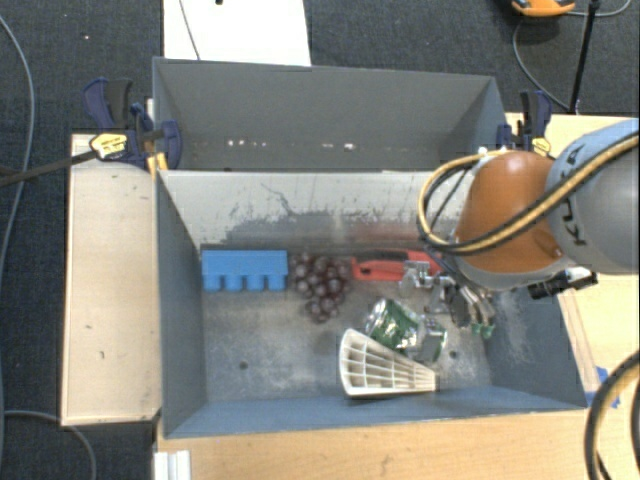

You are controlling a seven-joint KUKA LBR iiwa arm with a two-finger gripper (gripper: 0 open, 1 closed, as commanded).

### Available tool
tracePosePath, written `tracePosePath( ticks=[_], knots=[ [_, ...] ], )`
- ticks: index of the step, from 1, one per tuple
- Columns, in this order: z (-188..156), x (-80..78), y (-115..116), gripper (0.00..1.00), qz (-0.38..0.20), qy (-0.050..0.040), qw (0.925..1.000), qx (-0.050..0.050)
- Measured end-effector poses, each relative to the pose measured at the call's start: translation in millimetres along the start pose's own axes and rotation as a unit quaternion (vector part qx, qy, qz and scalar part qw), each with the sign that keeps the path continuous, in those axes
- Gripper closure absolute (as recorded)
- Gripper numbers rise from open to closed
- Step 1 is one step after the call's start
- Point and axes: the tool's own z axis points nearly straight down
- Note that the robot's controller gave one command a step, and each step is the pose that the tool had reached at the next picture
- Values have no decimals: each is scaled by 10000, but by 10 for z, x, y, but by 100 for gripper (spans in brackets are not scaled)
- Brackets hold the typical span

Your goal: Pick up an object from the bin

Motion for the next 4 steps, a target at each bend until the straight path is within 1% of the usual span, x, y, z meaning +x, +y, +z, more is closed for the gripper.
tracePosePath(
  ticks=[1,2,3,4],
  knots=[
    [-161,-132,-67,0,992,-53,9951,-7],
    [257,-96,1,0,1254,-37,9921,-6],
    [387,-88,0,100,1620,-59,9868,-17],
    [389,-88,0,100,1621,-59,9868,-17]
  ],
)
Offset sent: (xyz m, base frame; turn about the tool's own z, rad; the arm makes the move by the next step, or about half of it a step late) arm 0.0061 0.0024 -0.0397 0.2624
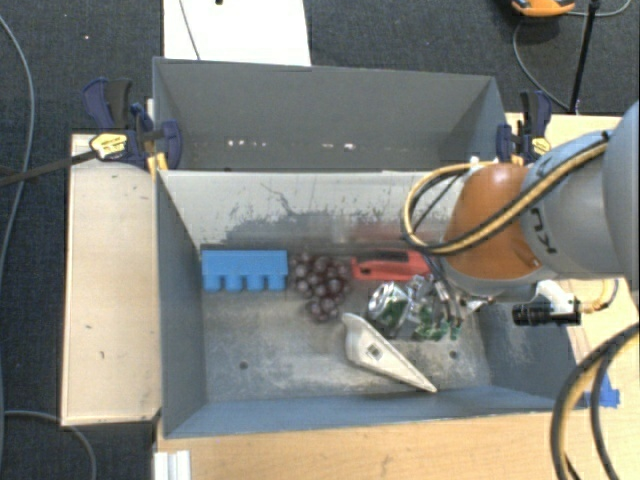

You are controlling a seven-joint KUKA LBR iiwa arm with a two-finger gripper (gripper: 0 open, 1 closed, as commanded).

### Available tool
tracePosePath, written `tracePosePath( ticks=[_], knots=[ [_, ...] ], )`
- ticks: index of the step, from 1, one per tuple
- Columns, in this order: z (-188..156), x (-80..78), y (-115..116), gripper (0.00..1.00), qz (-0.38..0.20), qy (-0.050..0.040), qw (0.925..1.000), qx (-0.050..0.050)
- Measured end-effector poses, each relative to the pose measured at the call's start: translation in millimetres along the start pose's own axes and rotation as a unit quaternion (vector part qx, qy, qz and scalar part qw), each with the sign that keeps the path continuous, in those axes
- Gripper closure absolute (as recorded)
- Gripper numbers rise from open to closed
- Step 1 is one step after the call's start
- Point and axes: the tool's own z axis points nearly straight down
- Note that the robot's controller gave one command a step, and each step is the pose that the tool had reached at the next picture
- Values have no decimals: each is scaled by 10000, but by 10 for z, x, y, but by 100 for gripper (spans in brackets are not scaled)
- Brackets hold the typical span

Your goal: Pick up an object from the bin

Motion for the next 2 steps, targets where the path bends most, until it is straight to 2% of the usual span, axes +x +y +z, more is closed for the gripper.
tracePosePath(
  ticks=[1,2],
  knots=[
    [-77,22,-8,100,-7,33,10000,12],
    [-313,27,-10,100,-16,46,10000,16]
  ],
)
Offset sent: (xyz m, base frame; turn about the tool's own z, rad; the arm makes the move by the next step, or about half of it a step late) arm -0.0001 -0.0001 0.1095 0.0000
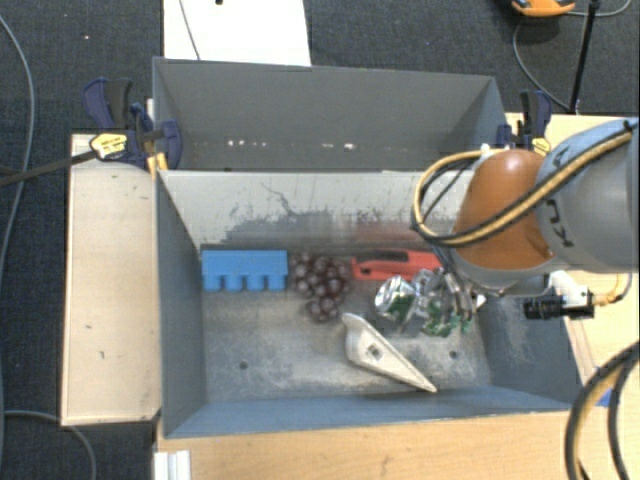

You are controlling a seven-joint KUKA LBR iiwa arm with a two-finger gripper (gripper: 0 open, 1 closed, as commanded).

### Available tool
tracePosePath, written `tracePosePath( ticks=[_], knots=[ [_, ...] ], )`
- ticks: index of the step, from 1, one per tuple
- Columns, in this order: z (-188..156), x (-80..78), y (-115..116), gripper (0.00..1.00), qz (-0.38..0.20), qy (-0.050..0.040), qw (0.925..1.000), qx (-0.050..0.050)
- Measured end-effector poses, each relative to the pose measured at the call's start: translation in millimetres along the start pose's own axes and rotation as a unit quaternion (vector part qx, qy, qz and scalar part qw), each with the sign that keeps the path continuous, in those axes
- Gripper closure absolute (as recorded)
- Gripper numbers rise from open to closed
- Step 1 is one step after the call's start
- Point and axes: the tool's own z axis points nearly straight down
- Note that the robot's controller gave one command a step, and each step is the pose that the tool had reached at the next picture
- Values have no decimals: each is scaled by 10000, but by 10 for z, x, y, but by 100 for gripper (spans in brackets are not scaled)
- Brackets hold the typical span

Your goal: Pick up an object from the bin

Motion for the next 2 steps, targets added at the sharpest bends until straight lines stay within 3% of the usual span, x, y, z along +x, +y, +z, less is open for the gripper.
tracePosePath(
  ticks=[2],
  knots=[
    [-362,-34,12,100,-14,-62,10000,-21]
  ],
)
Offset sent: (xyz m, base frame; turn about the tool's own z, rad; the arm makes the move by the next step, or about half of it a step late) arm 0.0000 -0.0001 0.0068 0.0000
